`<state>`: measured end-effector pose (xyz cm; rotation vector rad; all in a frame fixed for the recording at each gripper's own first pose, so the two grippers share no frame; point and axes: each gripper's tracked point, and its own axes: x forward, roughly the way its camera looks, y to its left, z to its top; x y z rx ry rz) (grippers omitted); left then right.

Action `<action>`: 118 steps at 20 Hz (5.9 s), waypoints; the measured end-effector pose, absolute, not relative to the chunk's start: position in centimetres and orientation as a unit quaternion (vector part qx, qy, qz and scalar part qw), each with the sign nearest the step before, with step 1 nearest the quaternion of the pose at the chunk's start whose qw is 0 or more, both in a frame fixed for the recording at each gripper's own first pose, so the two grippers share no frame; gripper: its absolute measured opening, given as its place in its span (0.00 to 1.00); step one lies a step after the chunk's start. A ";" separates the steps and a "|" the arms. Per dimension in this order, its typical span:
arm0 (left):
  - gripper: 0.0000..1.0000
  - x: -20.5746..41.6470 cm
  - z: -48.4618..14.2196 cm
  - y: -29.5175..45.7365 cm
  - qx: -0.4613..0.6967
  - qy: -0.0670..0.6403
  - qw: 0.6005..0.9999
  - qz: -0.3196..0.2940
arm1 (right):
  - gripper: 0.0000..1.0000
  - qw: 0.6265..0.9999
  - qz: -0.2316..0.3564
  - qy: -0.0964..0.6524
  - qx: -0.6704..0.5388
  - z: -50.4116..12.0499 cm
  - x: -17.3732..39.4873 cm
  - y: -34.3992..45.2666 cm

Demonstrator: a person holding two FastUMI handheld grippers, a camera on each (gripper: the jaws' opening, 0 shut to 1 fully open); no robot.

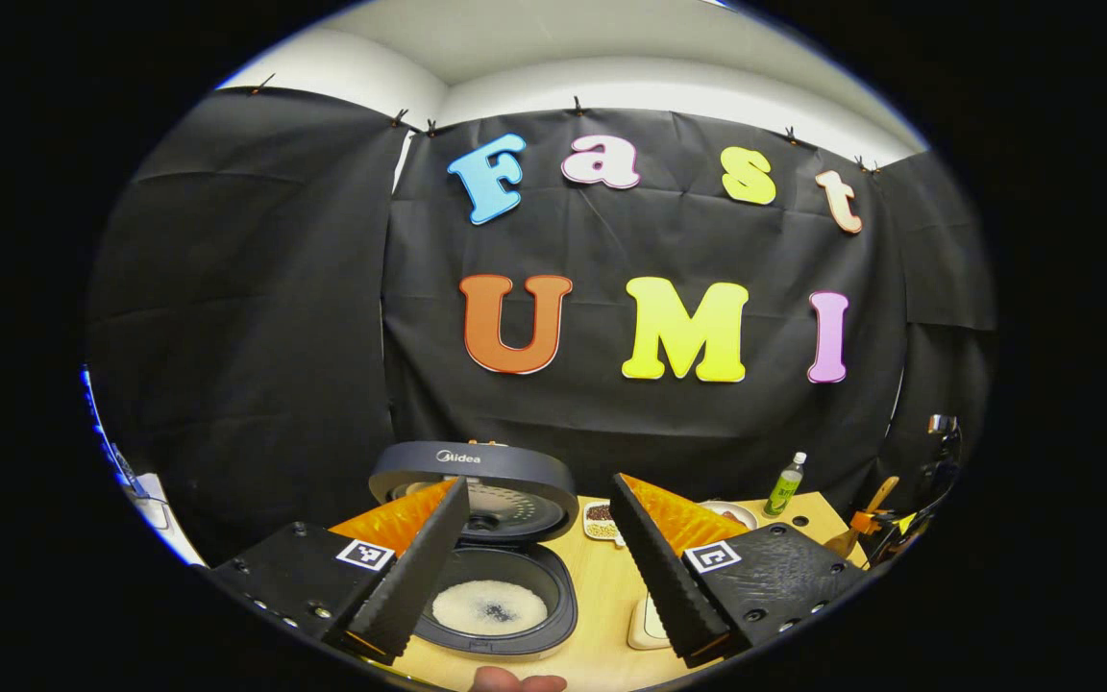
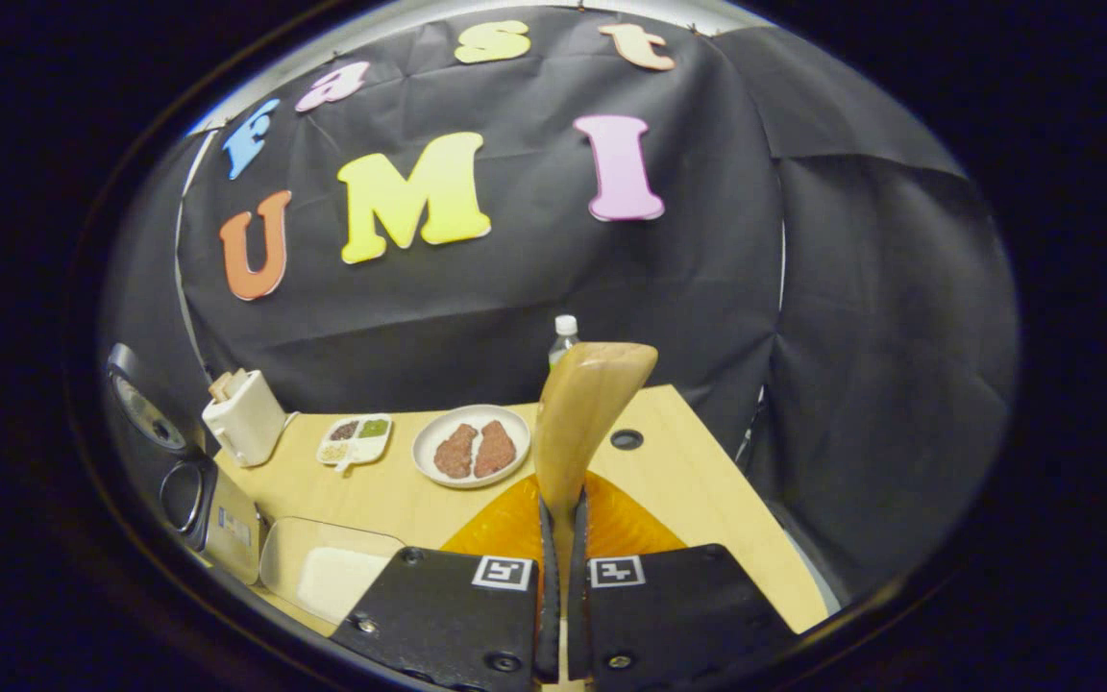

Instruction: Close the left gripper, press the button to open the rice cooker; take a wooden spoon from the chopstick holder with the right hand, scoop a spoonful of rice and pour it into the rice cooker, then put the wooden spoon back into the chopstick holder.

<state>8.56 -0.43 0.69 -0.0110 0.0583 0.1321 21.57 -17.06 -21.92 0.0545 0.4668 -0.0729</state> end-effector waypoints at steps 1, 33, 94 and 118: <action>0.95 8.3 0.9 0.1 -0.003 0.026 0.998 0.065 | 0.08 0.974 -0.024 0.223 0.020 -20.9 21.2 -15.3; 0.95 2.0 -2.2 7.5 0.011 0.065 0.994 0.084 | 0.08 0.934 0.075 0.329 0.117 -34.8 17.4 8.1; 0.95 -7.7 -6.7 18.6 -0.048 0.067 0.981 0.178 | 0.08 0.940 0.235 0.240 0.058 -18.6 15.8 29.7; 0.95 -7.4 -6.3 17.0 -0.031 0.051 0.987 0.149 | 0.08 0.923 0.329 0.106 -0.169 -15.2 12.2 34.7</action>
